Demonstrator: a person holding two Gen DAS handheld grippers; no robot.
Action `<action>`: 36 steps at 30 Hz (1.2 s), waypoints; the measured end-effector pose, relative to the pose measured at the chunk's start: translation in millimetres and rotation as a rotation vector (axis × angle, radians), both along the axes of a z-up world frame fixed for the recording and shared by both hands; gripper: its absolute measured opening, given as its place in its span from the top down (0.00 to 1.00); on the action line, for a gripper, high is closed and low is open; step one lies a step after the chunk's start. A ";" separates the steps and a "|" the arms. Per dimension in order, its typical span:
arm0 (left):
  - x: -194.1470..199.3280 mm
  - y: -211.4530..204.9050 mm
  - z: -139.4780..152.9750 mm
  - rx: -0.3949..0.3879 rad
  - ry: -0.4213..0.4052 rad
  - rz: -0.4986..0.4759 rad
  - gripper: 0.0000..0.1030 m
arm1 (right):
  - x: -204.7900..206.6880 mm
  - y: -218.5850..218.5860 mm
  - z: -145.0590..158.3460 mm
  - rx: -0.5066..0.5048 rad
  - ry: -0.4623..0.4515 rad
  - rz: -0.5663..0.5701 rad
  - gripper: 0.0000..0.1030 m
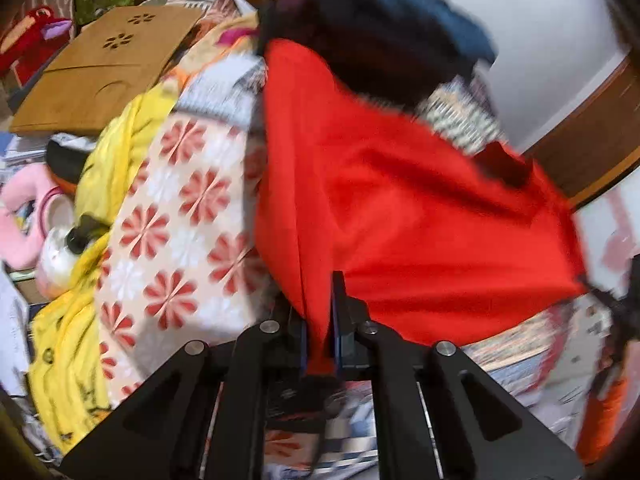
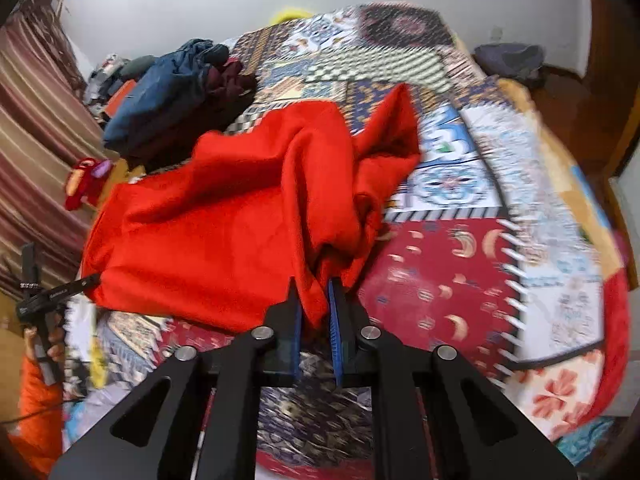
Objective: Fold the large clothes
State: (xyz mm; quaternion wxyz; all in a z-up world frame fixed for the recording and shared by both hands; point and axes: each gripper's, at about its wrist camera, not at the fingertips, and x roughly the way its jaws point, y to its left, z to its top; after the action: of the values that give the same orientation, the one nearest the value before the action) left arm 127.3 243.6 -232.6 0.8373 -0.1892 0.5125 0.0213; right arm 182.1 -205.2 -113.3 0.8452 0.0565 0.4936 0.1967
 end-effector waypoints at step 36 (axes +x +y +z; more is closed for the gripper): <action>128.5 55.1 -6.0 0.029 -0.009 0.135 0.73 | 182.5 53.3 -37.0 -0.060 0.120 0.106 0.94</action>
State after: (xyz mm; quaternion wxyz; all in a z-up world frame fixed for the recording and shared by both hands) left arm 255.8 298.7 -238.5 0.8388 -0.2112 0.4946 0.0844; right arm 364.5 -151.9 -150.3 0.8038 0.0166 0.5514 0.2227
